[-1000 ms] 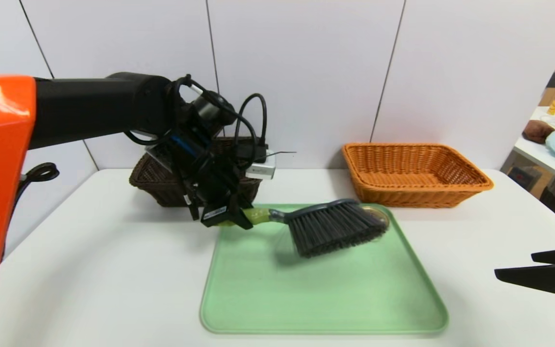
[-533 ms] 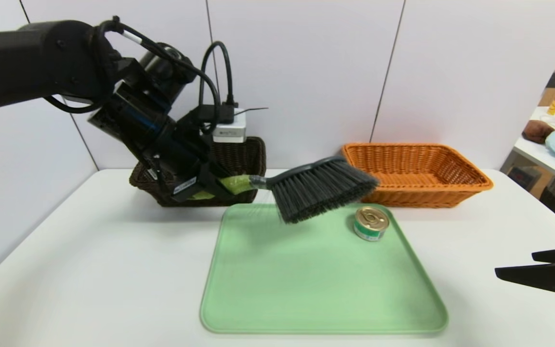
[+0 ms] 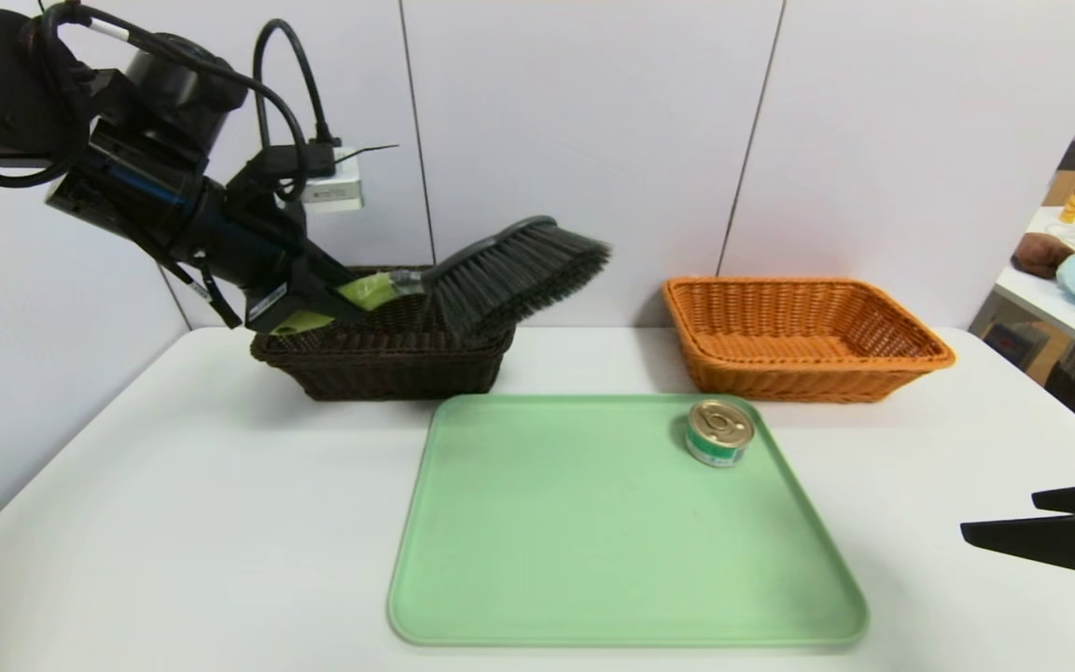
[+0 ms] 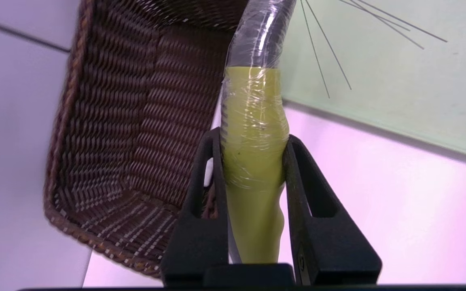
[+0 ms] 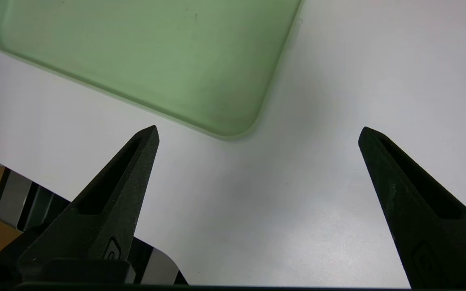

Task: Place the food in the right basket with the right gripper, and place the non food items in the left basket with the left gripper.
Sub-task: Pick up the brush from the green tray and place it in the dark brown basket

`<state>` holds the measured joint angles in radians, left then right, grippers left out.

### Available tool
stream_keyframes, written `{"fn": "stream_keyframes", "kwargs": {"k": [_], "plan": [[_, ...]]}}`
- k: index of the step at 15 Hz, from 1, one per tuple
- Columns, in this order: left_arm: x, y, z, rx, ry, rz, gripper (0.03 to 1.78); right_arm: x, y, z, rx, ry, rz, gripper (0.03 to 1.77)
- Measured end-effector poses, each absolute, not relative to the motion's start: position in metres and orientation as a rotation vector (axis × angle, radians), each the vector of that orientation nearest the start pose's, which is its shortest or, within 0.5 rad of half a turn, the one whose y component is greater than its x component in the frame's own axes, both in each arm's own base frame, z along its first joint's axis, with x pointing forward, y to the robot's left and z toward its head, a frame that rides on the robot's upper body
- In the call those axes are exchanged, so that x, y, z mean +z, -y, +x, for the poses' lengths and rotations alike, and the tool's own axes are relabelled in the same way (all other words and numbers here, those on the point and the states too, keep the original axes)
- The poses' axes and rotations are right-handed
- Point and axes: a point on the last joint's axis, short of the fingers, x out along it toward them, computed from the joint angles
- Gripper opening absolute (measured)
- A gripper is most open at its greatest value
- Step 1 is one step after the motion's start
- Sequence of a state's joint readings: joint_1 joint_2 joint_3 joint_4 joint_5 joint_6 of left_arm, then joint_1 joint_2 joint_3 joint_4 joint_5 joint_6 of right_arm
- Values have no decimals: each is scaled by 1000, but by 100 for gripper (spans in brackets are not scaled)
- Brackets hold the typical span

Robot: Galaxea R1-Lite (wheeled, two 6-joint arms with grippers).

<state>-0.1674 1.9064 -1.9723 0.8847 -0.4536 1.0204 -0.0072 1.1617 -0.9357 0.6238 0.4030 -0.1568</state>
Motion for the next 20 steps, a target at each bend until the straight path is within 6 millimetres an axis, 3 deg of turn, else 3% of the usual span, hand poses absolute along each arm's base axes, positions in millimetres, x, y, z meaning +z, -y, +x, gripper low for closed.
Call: {"fn": "stream_keyframes", "kwargs": {"k": [3, 5, 13, 20], "plan": [[292, 32, 343, -868, -461, 768, 42, 235, -8, 134, 435, -799, 27, 171], [286, 20, 353, -839, -463, 753, 42, 235, -8, 134, 434, -799, 27, 171], [254, 12, 390, -814, -485, 638, 42, 235, -8, 131, 432, -794, 27, 171], [239, 12, 405, -800, -497, 597, 42, 236, -8, 130, 433, -792, 27, 171]]}}
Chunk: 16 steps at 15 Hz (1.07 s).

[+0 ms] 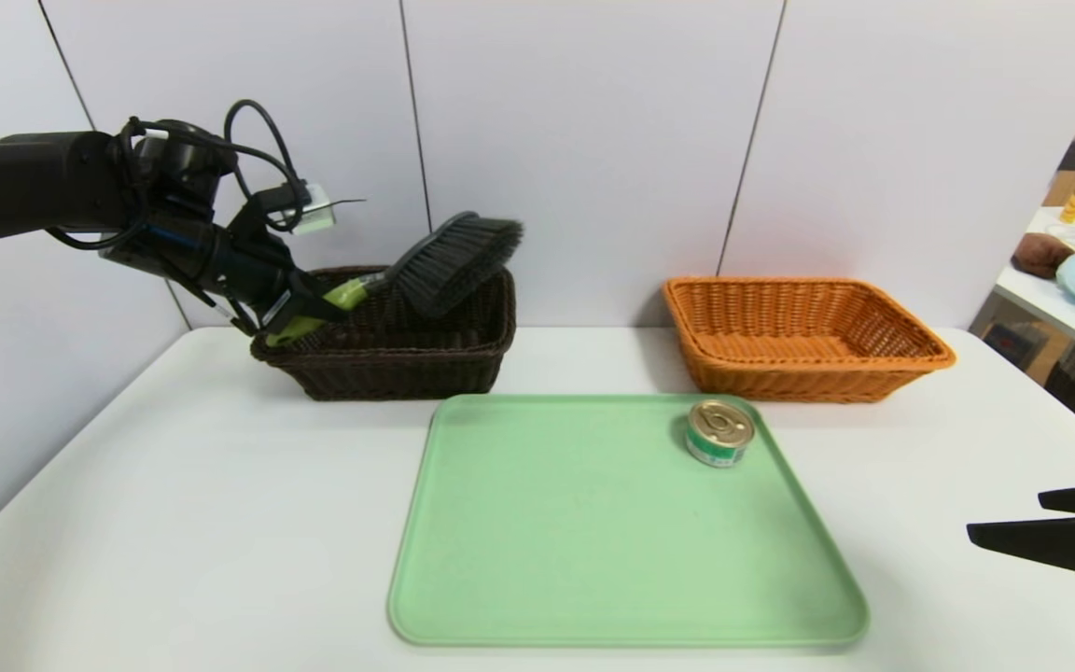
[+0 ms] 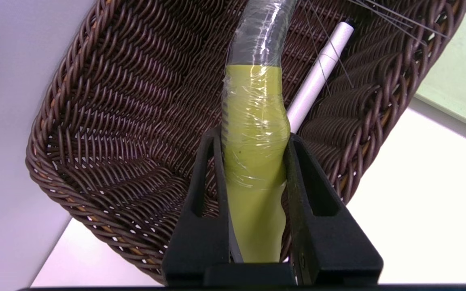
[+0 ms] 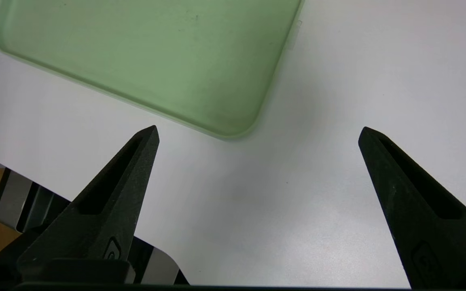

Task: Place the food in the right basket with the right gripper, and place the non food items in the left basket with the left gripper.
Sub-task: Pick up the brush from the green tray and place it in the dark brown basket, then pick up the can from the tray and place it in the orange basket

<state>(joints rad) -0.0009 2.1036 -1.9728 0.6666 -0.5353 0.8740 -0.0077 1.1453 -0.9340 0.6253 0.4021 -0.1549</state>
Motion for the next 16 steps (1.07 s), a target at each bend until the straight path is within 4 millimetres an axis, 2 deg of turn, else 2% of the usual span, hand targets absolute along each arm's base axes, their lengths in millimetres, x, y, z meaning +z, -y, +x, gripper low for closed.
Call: {"fn": "stream_keyframes", "kwargs": {"k": [1, 5, 11, 13, 16], "plan": [[238, 12, 406, -799, -499, 593, 42, 236, -8, 130, 433, -792, 27, 171], [235, 8, 409, -790, -505, 587, 91, 235, -8, 130, 434, -794, 27, 171], [240, 4, 406, -775, -496, 580, 134, 235, -8, 130, 434, -794, 27, 171], [250, 12, 400, -781, -476, 581, 142, 236, -8, 130, 433, -792, 27, 171], [268, 39, 387, -806, -448, 531, 151, 236, -8, 129, 434, -789, 27, 171]]}}
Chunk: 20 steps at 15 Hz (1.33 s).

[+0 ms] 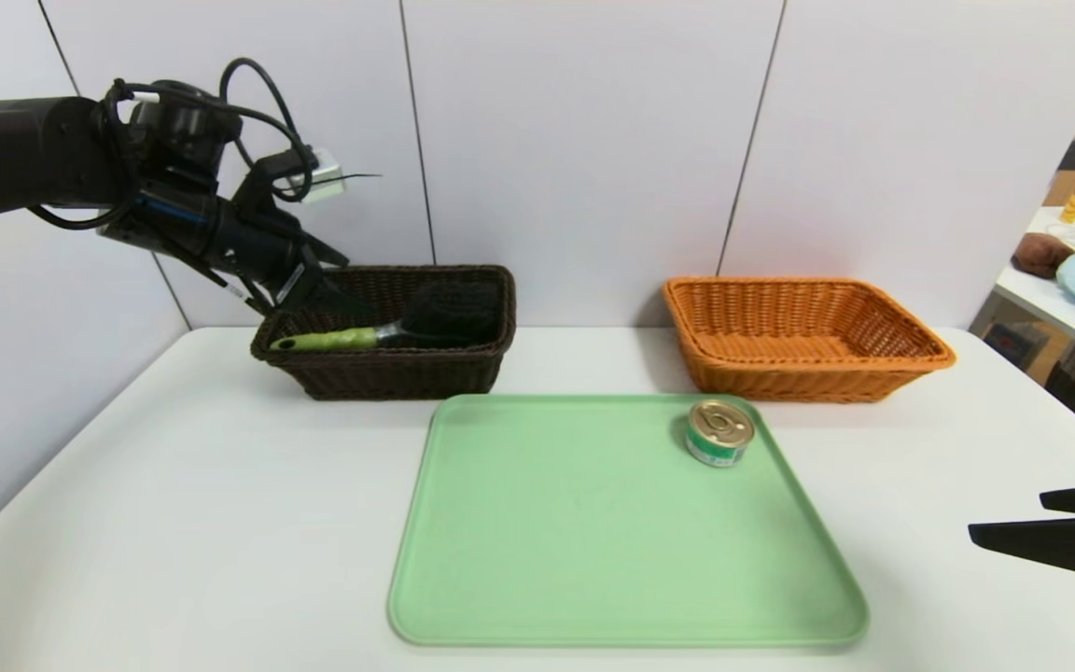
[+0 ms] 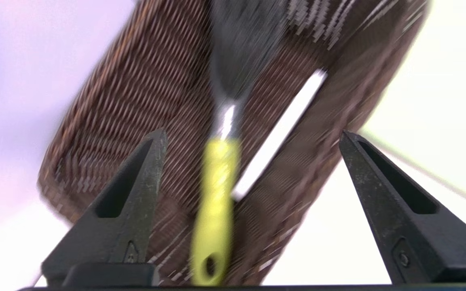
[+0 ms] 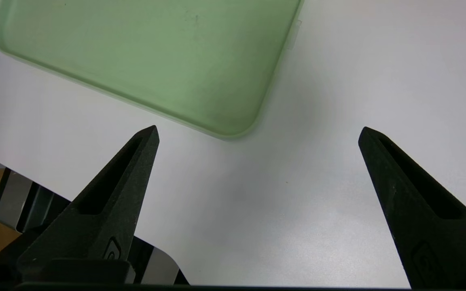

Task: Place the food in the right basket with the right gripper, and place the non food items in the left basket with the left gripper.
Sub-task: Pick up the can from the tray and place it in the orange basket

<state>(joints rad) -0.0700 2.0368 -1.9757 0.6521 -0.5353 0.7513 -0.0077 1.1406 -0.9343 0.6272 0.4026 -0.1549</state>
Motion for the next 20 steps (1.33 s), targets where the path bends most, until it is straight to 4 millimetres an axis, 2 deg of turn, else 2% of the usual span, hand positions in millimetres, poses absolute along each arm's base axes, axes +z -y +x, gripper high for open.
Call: {"fn": "stream_keyframes", "kwargs": {"k": [5, 8, 12, 15, 17, 20], "plan": [[287, 119, 354, -932, -468, 379, 160, 236, -8, 128, 433, -788, 26, 171], [288, 150, 338, -969, -506, 322, 163, 236, -7, 127, 429, -783, 27, 171], [289, 151, 322, -987, -513, 334, 166, 235, -6, 126, 419, -781, 30, 171], [288, 138, 306, -951, -508, 335, 167, 236, -6, 129, 413, -743, 23, 171], [284, 128, 291, -901, -496, 349, 168, 236, -6, 131, 413, -722, 15, 171], [275, 114, 258, -867, -483, 355, 169, 236, -7, 138, 427, -711, 9, 171]]}}
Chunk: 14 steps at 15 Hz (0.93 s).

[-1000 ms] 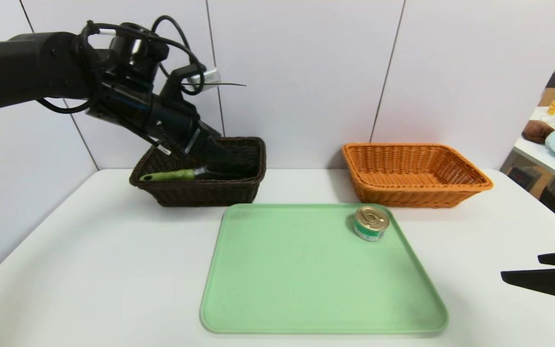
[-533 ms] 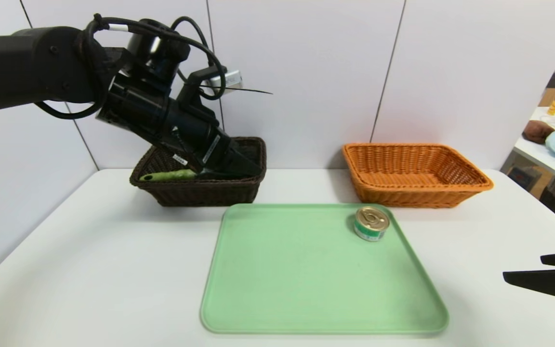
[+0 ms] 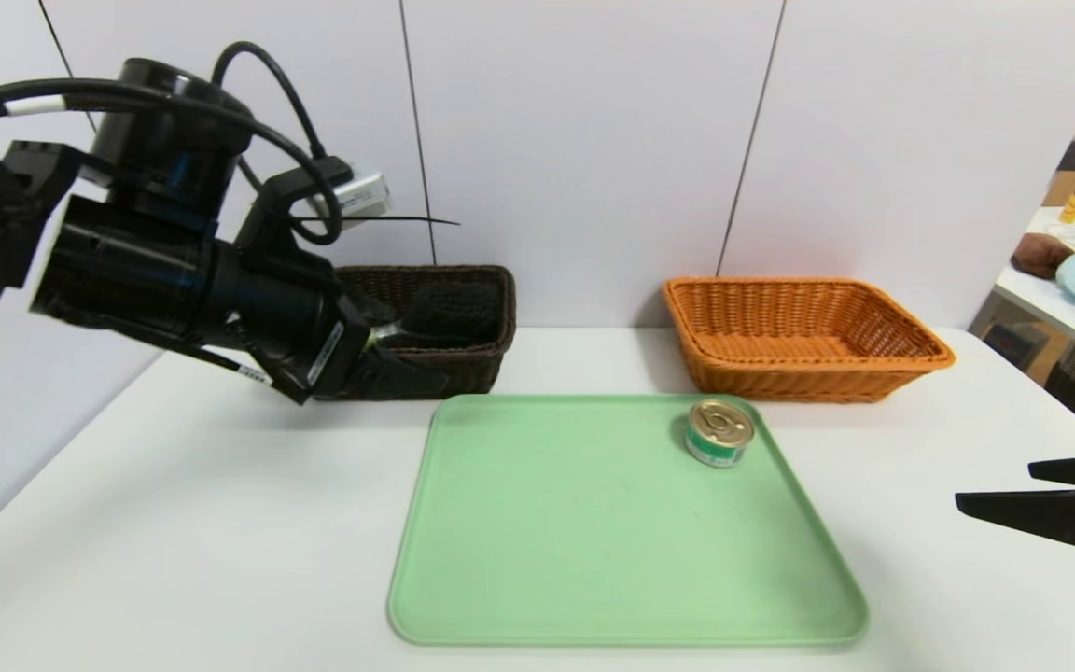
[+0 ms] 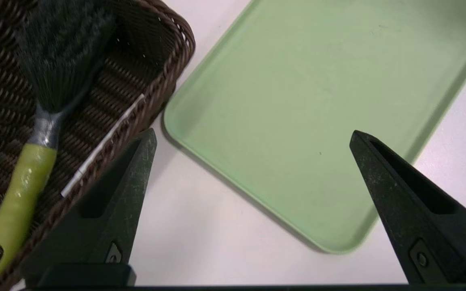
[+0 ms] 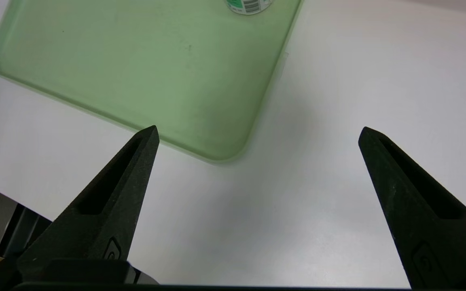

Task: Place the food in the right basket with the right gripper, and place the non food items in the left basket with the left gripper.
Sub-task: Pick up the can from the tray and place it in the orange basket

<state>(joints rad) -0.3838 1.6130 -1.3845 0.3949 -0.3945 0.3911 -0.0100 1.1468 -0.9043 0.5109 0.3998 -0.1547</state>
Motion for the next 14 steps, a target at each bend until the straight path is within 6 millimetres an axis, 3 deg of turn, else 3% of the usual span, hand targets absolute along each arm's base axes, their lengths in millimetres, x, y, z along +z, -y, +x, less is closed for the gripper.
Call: {"fn": "stream_keyframes", "kwargs": {"k": [3, 6, 14], "plan": [[263, 104, 225, -871, -477, 345, 169, 233, -11, 152, 449, -696, -2, 171], [256, 97, 204, -875, -479, 343, 169, 226, -19, 171, 489, -603, -30, 171], [252, 92, 195, -873, -487, 338, 169, 177, -60, 216, 644, -450, -98, 171]]}}
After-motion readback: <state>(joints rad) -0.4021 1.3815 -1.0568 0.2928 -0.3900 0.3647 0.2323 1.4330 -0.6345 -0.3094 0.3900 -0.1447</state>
